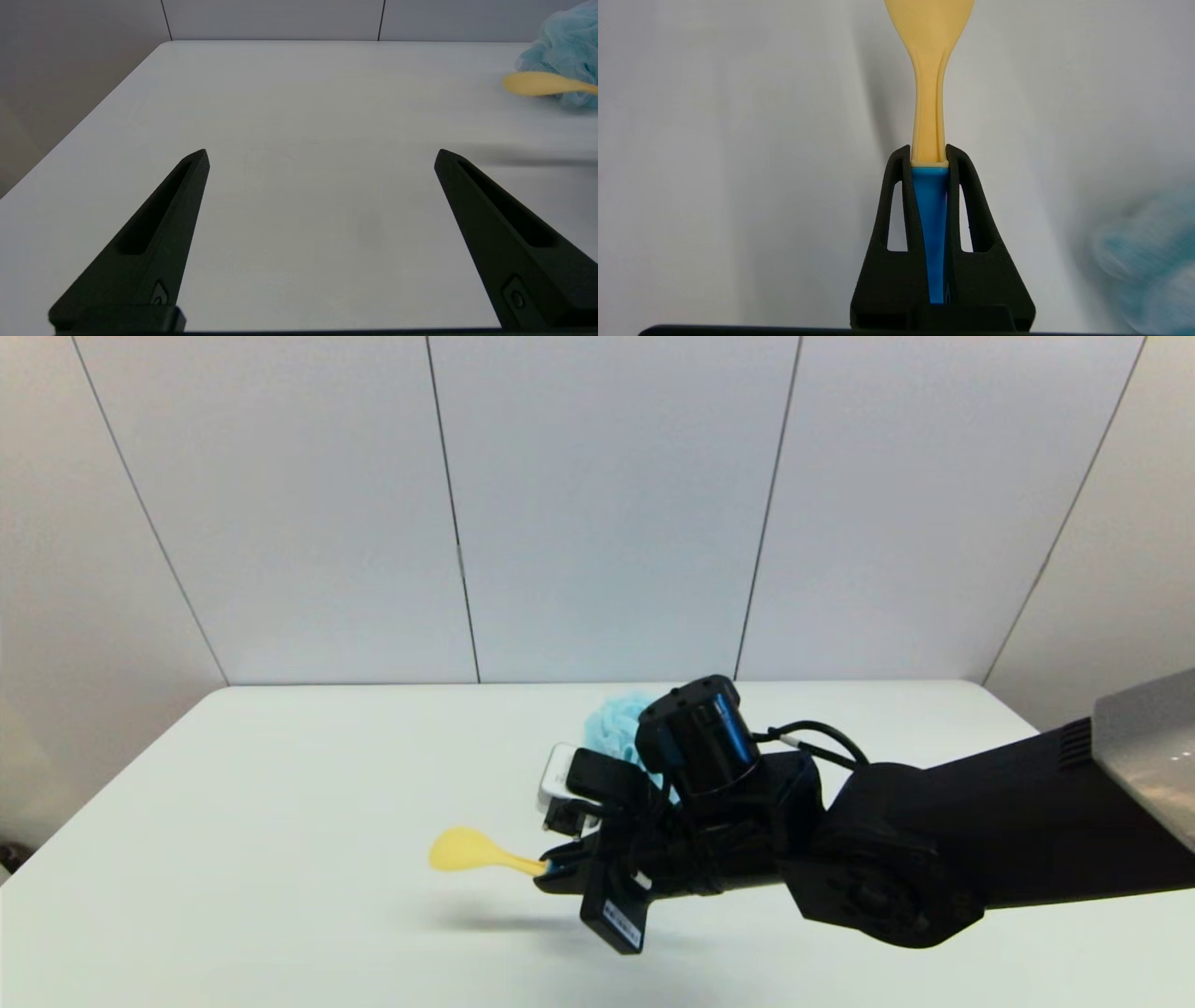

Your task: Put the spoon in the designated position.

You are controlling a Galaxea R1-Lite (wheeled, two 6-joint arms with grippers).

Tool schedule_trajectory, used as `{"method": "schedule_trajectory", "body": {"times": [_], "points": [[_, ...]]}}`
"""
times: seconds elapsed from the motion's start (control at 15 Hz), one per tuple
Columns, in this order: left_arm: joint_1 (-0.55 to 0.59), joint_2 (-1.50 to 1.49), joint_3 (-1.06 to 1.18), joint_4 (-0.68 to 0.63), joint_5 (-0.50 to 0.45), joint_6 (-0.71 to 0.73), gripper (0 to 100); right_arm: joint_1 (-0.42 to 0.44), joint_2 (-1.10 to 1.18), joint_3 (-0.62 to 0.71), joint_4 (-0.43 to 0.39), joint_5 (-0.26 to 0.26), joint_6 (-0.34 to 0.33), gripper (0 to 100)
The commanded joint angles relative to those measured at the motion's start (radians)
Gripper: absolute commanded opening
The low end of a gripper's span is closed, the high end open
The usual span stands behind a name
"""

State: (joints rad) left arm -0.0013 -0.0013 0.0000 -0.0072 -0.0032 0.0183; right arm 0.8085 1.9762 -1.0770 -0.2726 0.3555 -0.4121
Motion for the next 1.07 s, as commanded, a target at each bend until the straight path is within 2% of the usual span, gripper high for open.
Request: {"method": "schedule_trajectory", "body": {"times": [0.07, 0.2, 0.4, 0.6, 0.67, 0.8, 0.87, 1.07], "points": [[0.000, 0.001, 0.000, 0.000, 0.000, 0.000, 100, -0.083, -0.068, 0.009, 0.070, 0.006, -0.057, 0], [0.001, 0.001, 0.000, 0.000, 0.000, 0.000, 100, -0.135, -0.096, 0.025, 0.130, 0.010, -0.111, 0], [0.000, 0.001, 0.000, 0.000, 0.000, 0.000, 100, -0.187, -0.102, 0.057, 0.133, 0.014, -0.120, 0], [0.001, 0.001, 0.000, 0.000, 0.000, 0.000, 100, -0.227, -0.103, 0.094, 0.136, 0.020, -0.169, 0], [0.000, 0.001, 0.000, 0.000, 0.000, 0.000, 100, -0.229, -0.117, 0.081, 0.154, 0.031, -0.166, 0], [0.001, 0.001, 0.000, 0.000, 0.000, 0.000, 100, -0.229, -0.152, 0.009, 0.242, 0.072, -0.163, 0], [0.000, 0.001, 0.000, 0.000, 0.000, 0.000, 100, -0.230, -0.163, -0.034, 0.288, 0.076, -0.160, 0], [0.001, 0.001, 0.000, 0.000, 0.000, 0.000, 100, -0.259, -0.165, -0.147, 0.311, 0.074, -0.155, 0]]}}
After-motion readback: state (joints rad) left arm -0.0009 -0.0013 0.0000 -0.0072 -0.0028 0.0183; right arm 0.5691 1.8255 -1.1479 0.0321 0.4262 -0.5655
